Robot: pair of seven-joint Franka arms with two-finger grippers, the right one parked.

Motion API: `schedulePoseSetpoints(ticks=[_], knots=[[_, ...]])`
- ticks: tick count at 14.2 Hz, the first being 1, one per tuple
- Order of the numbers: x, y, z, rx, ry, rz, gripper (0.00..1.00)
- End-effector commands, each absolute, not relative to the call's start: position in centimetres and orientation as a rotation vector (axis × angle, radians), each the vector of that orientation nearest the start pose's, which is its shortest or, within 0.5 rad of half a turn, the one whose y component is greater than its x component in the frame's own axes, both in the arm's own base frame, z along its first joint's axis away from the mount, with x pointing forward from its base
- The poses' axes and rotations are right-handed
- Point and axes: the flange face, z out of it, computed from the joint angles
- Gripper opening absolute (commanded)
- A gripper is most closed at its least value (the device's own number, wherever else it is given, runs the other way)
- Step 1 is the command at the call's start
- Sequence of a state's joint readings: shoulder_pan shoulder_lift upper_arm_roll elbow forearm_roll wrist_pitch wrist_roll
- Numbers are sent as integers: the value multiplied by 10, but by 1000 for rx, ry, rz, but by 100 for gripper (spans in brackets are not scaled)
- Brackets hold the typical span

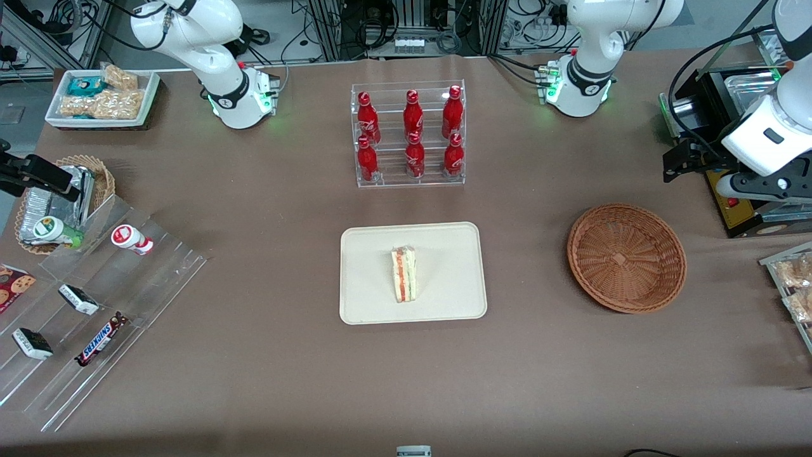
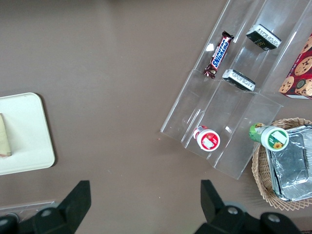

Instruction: Place sandwich from basket to tray

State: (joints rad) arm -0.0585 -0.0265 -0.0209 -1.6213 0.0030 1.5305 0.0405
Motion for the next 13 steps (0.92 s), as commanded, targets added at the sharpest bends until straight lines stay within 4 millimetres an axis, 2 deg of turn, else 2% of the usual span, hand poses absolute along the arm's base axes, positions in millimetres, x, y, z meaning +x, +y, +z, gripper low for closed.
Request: schedulePoseSetpoints(ticks=[1, 6, 11, 13], knots=[[531, -39, 630, -3138, 198, 39, 100], [532, -34, 630, -3142, 183, 19, 100], [530, -54, 628, -3137, 236, 32, 100], [530, -54, 627, -3137, 236, 36, 100]])
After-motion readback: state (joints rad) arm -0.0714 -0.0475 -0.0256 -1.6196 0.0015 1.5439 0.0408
